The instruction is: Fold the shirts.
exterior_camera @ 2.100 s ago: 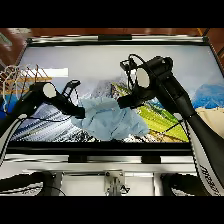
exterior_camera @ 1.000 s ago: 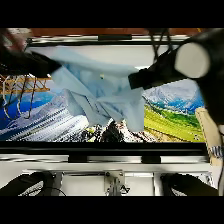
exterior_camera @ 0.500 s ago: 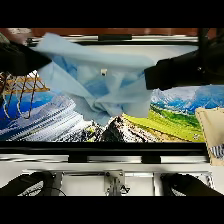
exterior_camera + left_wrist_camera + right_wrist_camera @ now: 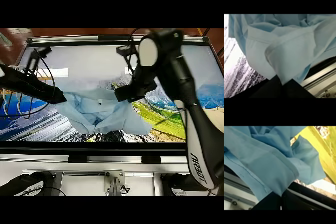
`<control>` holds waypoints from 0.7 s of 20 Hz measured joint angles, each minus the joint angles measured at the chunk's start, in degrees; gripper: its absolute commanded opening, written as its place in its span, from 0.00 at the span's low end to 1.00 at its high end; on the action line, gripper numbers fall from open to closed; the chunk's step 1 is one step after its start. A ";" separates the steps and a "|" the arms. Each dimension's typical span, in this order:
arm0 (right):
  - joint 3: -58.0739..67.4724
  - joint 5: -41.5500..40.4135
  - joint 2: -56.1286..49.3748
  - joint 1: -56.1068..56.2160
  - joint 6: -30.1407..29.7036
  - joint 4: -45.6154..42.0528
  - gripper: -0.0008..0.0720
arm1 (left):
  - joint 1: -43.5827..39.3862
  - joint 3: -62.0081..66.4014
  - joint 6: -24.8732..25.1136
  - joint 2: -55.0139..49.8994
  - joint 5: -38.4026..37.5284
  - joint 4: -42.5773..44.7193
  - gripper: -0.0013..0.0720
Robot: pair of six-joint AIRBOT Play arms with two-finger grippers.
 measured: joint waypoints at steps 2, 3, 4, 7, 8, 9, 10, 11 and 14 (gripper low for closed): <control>0.00 0.07 -2.58 0.00 -0.33 0.55 0.12 | 0.02 -4.09 -0.13 -0.59 2.36 0.26 0.21; 0.00 0.07 -3.34 0.00 -0.46 0.74 0.12 | 0.15 -5.42 -0.13 -0.90 3.28 0.31 0.38; 0.00 0.07 -3.96 0.00 -0.50 0.85 0.12 | 0.37 -6.29 -0.15 -1.07 3.91 0.42 0.54; 0.00 -0.37 -4.90 0.02 -0.68 1.62 0.12 | 2.25 -6.95 -0.15 -1.44 4.59 0.57 0.68; 0.00 -0.72 -5.07 0.07 -0.70 1.77 0.12 | 3.50 -6.36 -0.13 -1.53 4.39 0.63 0.68; 0.00 -0.90 -5.18 0.17 -0.70 1.88 0.12 | 4.98 -5.42 -0.11 -1.55 3.74 0.68 0.68; 0.00 -1.03 -5.25 0.44 -0.70 2.03 0.12 | 7.04 -4.02 0.24 -1.57 2.91 0.70 0.68; 0.00 -1.14 -5.31 0.76 -0.70 2.12 0.12 | 9.27 -2.54 0.85 -1.53 1.73 0.98 0.71; 0.00 -2.12 -5.42 2.10 -0.72 2.27 0.12 | 18.16 1.97 2.95 -1.25 -1.90 4.07 0.88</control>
